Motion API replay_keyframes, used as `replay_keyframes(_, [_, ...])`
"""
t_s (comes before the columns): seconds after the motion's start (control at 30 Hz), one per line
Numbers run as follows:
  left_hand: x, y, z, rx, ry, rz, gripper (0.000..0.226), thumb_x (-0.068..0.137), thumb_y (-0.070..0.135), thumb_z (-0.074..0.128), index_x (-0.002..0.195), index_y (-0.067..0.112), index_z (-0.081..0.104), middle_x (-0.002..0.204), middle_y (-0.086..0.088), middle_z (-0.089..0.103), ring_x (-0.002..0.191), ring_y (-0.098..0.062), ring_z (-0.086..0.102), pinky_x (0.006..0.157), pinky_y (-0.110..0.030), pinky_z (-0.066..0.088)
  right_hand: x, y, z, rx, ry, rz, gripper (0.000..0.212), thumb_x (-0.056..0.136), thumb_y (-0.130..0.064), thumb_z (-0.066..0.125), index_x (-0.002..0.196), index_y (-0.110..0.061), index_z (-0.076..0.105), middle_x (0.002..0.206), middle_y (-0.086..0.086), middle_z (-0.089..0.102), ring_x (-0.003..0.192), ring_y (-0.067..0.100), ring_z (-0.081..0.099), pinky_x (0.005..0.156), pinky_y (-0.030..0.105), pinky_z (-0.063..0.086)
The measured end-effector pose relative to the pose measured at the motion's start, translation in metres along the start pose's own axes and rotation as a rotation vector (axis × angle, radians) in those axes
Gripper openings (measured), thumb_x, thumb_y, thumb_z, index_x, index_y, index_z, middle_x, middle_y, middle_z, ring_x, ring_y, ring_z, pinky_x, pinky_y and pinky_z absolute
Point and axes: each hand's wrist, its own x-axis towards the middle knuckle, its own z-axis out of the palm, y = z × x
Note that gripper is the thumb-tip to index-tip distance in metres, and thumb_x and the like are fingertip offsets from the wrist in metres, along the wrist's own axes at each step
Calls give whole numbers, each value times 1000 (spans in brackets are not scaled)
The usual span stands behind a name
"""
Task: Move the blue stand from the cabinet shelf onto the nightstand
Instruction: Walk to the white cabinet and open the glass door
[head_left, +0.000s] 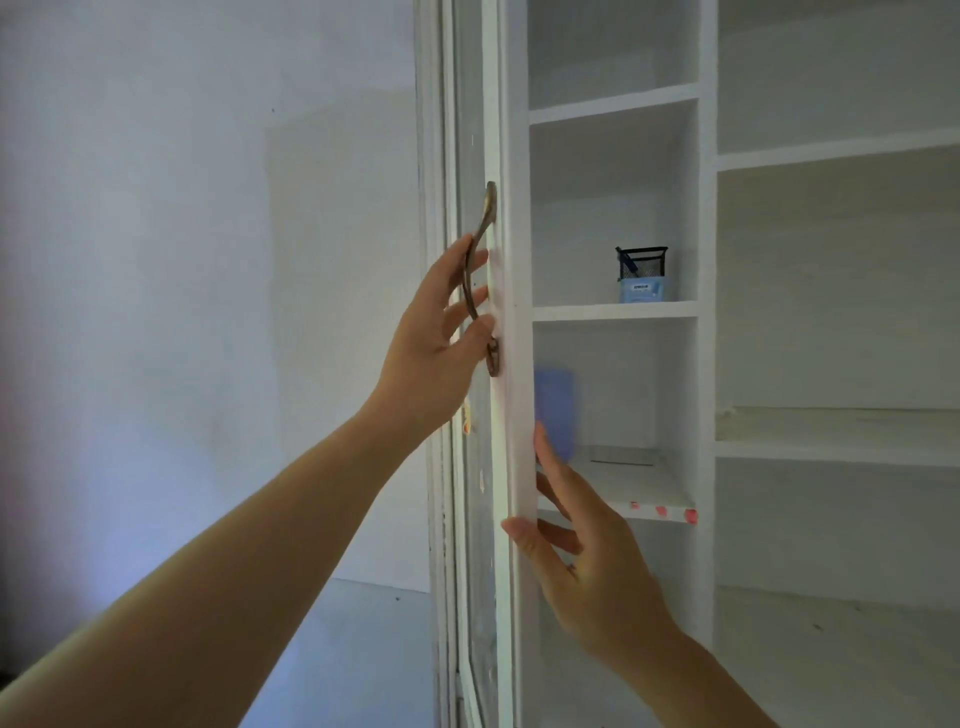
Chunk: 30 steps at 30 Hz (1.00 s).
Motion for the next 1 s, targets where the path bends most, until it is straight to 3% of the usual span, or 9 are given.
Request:
replay_keyframes(0.1, [-3, 7, -5, -132, 50, -94, 48, 95, 4, 43, 137, 26, 39, 129, 12, 51, 101, 0, 59, 78, -35, 56, 2, 2, 8, 38, -21, -7, 64, 83, -46, 52, 140, -41, 22, 144, -13, 40, 128, 1, 40, 94, 20, 47])
replay_keyframes(0.2, [-5, 12, -9, -110, 87, -128, 41, 94, 18, 48, 134, 28, 43, 130, 11, 53, 108, -6, 59, 85, -41, 56, 5, 3, 12, 63, -52, -23, 65, 82, -50, 53, 139, -42, 23, 144, -18, 39, 128, -2, 39, 95, 18, 45])
replay_keyframes(0.33, [-7, 11, -13, 37, 124, -112, 57, 87, 19, 60, 138, 25, 36, 136, 7, 49, 115, -16, 58, 83, -39, 57, 8, 5, 19, 80, -84, -69, 65, 82, -50, 53, 138, -46, 20, 143, -31, 28, 129, -7, 34, 96, 15, 42])
replay_keyframes(0.43, [-8, 11, -19, 77, 138, -121, 60, 85, 18, 63, 138, 26, 36, 135, 6, 49, 116, -20, 58, 84, -42, 57, 10, 6, 26, 59, -93, -109, 65, 82, -55, 49, 138, -50, 15, 145, -35, 22, 131, -6, 31, 98, 21, 43])
replay_keyframes(0.63, [-9, 11, -42, 134, 114, -117, 59, 86, 20, 61, 138, 27, 36, 133, 6, 50, 112, -18, 60, 79, -34, 58, 12, 1, 48, 48, -75, -140, 65, 84, -52, 49, 138, -50, 13, 146, -35, 18, 133, -6, 26, 102, 33, 43])
replay_keyframes(0.8, [-13, 4, -68, 232, 123, -88, 59, 87, 25, 60, 140, 28, 34, 136, 8, 49, 115, -18, 58, 92, -44, 53, 15, -5, 74, -26, -58, -150, 64, 84, -55, 46, 136, -54, 10, 147, -35, 14, 134, -6, 25, 103, 33, 42])
replay_keyframes(1.0, [-19, 1, -103, 325, 87, 11, 50, 92, 24, 52, 135, 40, 35, 139, 17, 43, 120, -8, 53, 99, -37, 49, 24, -15, 112, -155, -31, -117, 65, 77, -74, 33, 131, -62, -1, 142, -44, -3, 133, -13, 14, 106, 37, 39])
